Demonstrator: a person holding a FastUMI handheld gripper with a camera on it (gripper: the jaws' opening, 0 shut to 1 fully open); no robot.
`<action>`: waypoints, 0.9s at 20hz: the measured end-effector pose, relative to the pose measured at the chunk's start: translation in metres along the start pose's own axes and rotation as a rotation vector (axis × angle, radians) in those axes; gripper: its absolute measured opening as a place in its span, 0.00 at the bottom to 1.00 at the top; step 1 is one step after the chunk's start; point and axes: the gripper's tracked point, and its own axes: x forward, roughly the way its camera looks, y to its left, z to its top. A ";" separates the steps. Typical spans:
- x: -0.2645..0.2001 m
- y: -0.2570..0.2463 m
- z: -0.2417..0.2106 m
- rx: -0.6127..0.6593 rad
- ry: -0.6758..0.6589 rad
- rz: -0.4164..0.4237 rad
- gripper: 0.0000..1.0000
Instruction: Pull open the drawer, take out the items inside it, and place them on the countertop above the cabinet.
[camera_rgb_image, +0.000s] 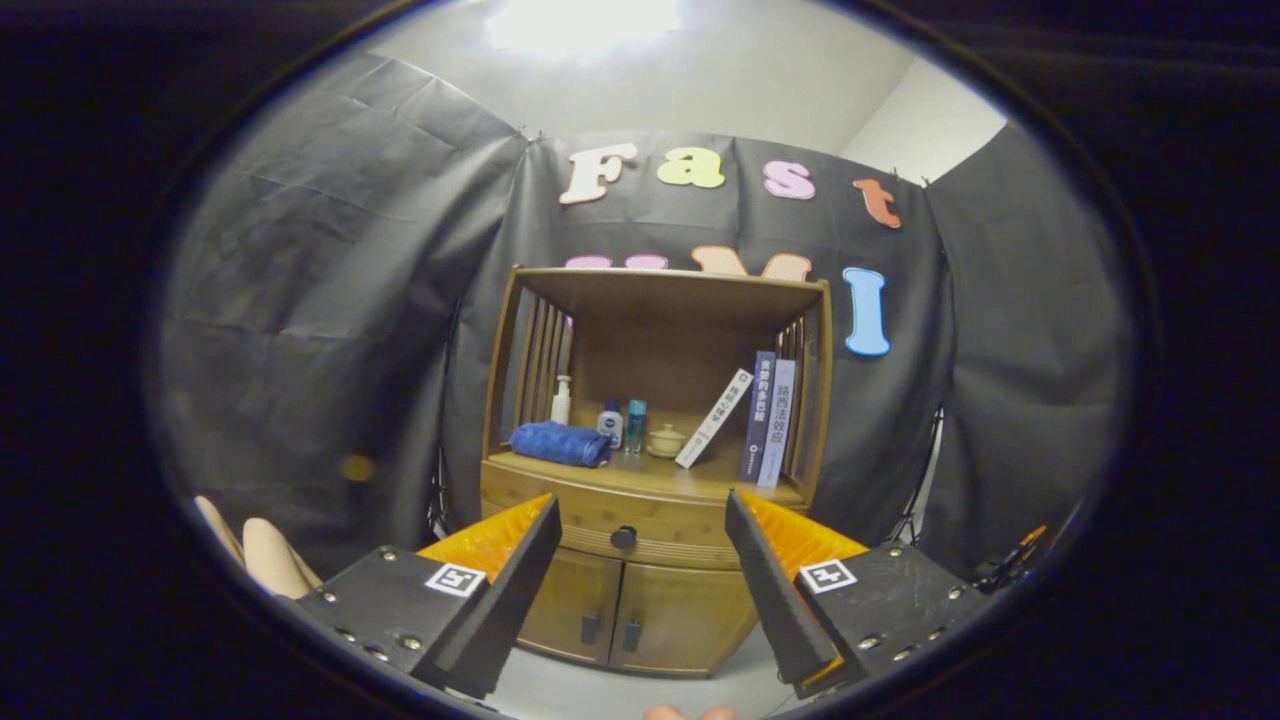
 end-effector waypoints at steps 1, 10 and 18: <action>0.003 0.001 -0.004 0.005 0.005 0.000 0.98; 0.052 0.010 -0.044 -0.022 0.028 -0.005 0.98; 0.112 0.015 -0.083 -0.088 0.021 -0.024 0.98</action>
